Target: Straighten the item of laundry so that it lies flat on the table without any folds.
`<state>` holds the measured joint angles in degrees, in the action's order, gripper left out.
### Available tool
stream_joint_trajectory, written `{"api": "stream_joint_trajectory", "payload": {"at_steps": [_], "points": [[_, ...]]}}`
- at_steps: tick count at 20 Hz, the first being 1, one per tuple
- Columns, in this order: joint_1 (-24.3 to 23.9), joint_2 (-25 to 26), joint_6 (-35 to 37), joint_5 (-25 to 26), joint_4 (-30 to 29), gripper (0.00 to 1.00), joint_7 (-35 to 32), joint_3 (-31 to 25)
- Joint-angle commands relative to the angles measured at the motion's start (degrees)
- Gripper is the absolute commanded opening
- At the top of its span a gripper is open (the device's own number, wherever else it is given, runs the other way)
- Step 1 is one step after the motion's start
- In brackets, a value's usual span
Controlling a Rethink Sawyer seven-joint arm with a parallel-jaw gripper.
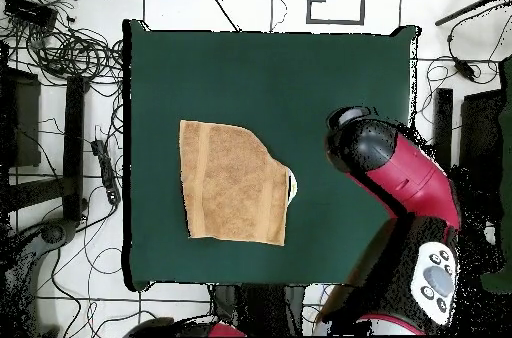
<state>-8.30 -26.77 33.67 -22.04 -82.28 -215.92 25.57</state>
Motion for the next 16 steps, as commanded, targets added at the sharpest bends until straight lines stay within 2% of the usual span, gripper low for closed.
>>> {"api": "stream_joint_trajectory", "payload": {"at_steps": [1, 12, 14, 16], "points": [[0.8, 4.9, 5.2, 1.6, 3.2, 1.00, 6.3, -10.0], [0.4, 6.6, 5.1, 2.3, 6.3, 1.00, 4.8, -12.3], [-0.3, 6.2, 5.5, 3.2, 6.0, 1.00, 6.6, -13.5], [-2.0, 5.5, 7.2, 4.5, 5.4, 1.00, 11.3, -16.1]]}}
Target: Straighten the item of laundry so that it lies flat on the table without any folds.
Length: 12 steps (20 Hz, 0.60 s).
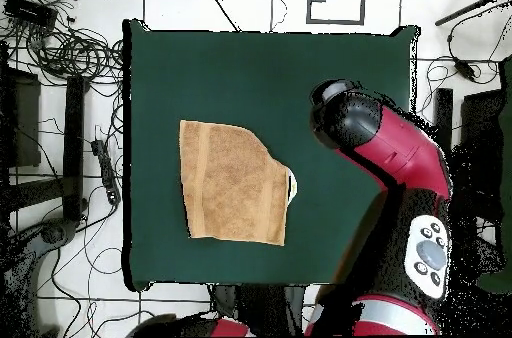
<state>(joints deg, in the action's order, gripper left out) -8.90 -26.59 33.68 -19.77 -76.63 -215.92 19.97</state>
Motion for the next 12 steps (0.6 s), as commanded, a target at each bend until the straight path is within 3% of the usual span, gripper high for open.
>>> {"api": "stream_joint_trajectory", "payload": {"at_steps": [1, 12], "points": [[-2.1, 5.1, 7.7, 2.5, -0.7, 1.00, 12.8, -11.8], [-6.9, 4.1, 11.9, 5.6, -1.7, 1.00, 16.2, -20.1]]}}
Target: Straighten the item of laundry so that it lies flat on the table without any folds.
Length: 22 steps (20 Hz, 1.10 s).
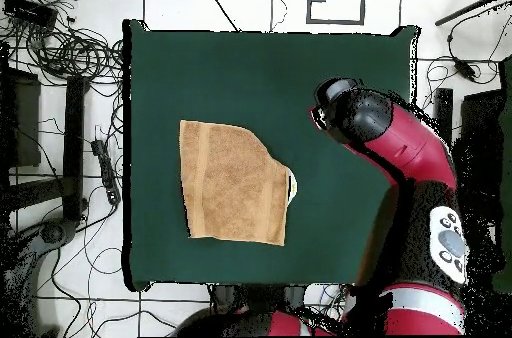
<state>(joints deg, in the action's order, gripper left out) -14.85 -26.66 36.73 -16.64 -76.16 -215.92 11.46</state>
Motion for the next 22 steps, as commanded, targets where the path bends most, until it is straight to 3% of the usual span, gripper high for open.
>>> {"api": "stream_joint_trajectory", "payload": {"at_steps": [1, 22], "points": [[-0.9, 4.3, 9.5, 3.0, -1.7, 1.00, 16.0, -11.6], [-0.4, 5.6, 11.1, 5.8, 1.9, 1.00, 8.6, -15.0]]}}
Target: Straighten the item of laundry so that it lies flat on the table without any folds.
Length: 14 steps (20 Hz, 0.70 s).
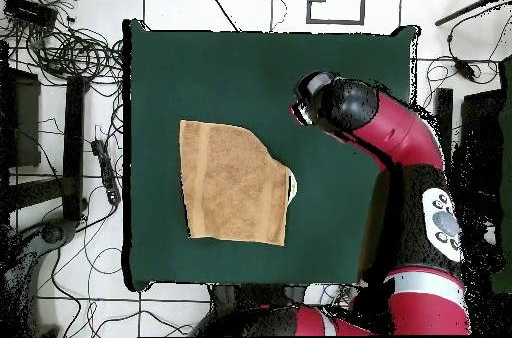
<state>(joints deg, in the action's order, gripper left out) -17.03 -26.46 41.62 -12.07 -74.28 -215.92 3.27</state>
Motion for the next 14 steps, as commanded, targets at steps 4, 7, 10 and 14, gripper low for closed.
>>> {"api": "stream_joint_trajectory", "payload": {"at_steps": [4, 7, 10, 14], "points": [[1.8, 5.7, 5.8, 1.3, 0.1, 1.00, 8.3, -6.8], [2.3, 5.7, 6.7, 1.1, 0.8, 1.00, 7.4, -6.7], [2.9, 5.7, 6.8, 0.9, 0.9, 1.00, 6.5, -6.5], [4.1, 5.8, 6.3, 0.9, 0.6, 1.00, 5.0, -5.7]]}}
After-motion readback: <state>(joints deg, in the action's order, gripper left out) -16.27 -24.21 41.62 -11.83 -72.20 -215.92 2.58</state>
